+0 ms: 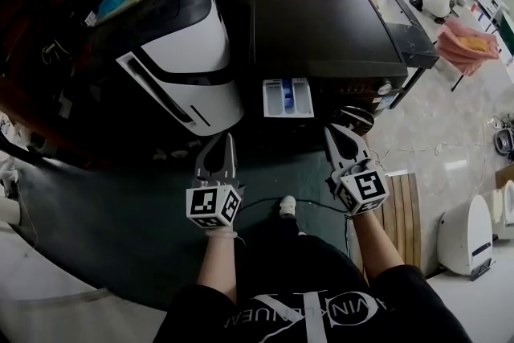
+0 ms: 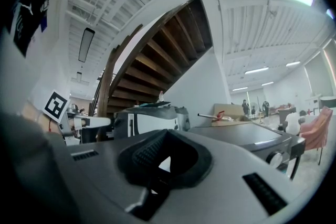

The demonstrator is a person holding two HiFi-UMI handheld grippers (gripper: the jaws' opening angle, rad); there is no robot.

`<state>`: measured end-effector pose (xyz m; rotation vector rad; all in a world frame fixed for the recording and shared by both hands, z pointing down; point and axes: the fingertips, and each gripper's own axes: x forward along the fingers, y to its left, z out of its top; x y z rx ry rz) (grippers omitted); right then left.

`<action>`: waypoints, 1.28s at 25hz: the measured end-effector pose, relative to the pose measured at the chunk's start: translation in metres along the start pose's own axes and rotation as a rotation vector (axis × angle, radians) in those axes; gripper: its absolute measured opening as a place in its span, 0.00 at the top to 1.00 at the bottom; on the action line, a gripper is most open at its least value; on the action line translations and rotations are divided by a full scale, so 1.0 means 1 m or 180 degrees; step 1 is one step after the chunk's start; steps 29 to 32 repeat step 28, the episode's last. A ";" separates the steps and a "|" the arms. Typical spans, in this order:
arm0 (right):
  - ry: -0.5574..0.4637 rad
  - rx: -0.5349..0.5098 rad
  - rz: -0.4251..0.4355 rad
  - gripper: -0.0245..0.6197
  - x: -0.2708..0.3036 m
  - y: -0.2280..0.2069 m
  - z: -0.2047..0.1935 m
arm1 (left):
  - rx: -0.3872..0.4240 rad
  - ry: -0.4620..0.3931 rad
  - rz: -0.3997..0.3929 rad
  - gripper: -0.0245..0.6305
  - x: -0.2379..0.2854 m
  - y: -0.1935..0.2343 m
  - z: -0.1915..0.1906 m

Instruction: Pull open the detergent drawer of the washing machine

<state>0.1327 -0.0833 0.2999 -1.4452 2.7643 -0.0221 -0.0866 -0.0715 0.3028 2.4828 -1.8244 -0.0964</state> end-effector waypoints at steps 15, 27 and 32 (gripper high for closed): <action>-0.0074 -0.0011 -0.0017 0.95 -0.006 0.008 0.008 | 0.0008 -0.0021 0.0025 0.95 -0.011 0.003 0.006; -0.0093 0.0013 -0.0025 0.95 -0.008 0.012 0.007 | 0.0012 -0.0021 0.0020 0.95 -0.014 0.005 0.004; -0.0091 0.0019 -0.0027 0.95 -0.008 0.012 0.006 | 0.0012 -0.0021 0.0020 0.95 -0.014 0.005 0.004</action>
